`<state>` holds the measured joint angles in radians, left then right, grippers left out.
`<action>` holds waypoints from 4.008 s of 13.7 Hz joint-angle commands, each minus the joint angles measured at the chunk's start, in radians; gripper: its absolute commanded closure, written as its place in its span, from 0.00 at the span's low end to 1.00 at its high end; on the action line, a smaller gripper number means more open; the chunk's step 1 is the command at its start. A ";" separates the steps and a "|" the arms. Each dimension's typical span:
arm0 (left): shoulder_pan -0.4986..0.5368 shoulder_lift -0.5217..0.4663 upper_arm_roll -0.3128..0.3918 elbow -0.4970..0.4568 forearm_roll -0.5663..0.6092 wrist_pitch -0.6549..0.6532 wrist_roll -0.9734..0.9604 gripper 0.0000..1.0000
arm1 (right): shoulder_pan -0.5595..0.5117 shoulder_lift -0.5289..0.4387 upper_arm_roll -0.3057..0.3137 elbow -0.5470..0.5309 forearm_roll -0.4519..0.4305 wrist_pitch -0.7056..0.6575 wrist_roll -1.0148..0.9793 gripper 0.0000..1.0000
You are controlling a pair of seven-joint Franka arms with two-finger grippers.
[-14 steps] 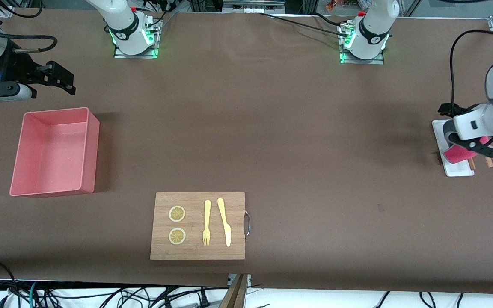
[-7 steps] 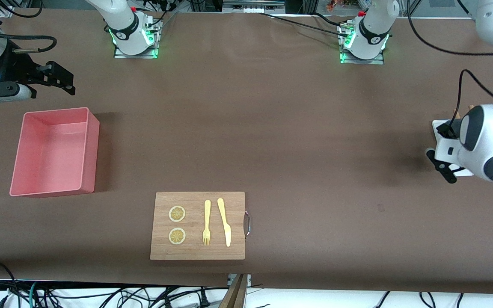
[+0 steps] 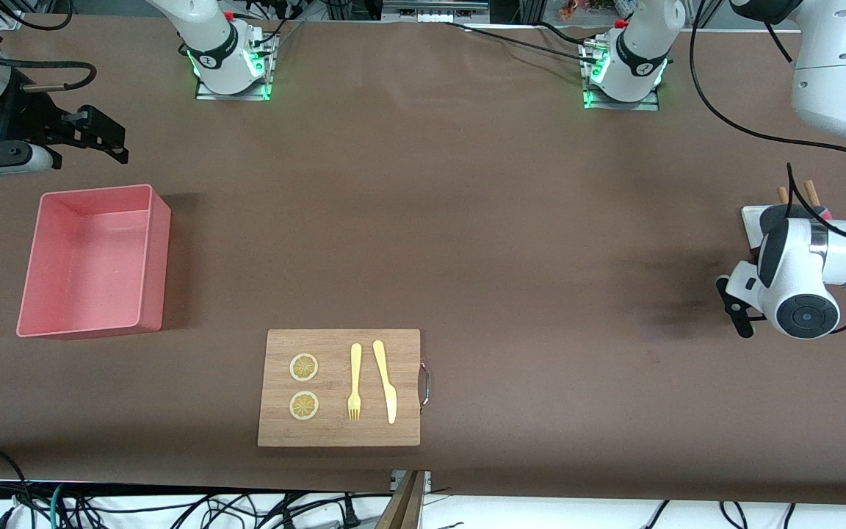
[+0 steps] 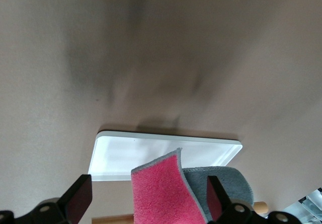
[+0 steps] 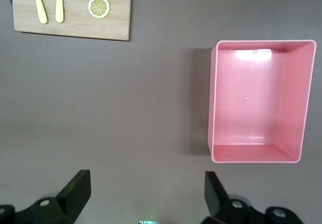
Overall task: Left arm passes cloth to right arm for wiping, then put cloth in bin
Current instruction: 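Grasp the pink-grey cloth with the left gripper and lift it, then carry the cloth toward the right gripper while the right gripper approaches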
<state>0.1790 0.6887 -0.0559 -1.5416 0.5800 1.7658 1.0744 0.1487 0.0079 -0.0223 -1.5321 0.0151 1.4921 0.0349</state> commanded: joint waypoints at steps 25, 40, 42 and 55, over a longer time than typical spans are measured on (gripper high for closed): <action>0.051 -0.112 -0.062 0.170 -0.340 -0.261 0.079 1.00 | -0.014 0.084 -0.005 0.015 0.014 -0.006 -0.020 0.00; -0.128 -0.362 -0.269 0.130 -1.035 -0.208 -0.827 1.00 | -0.087 0.164 -0.057 -0.063 0.739 -0.036 -1.124 0.00; -0.148 -0.360 -0.272 0.100 -1.167 -0.099 -0.905 1.00 | -0.092 0.217 -0.057 -0.076 0.903 -0.026 -1.241 0.00; -0.407 -0.267 -0.312 0.043 -1.720 0.575 -0.992 1.00 | 0.130 0.517 -0.033 -0.143 1.654 0.194 -1.895 0.00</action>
<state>-0.1999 0.4149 -0.3699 -1.5011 -1.0943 2.2907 0.0861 0.2670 0.5383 -0.0513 -1.6276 1.6182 1.6730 -1.7935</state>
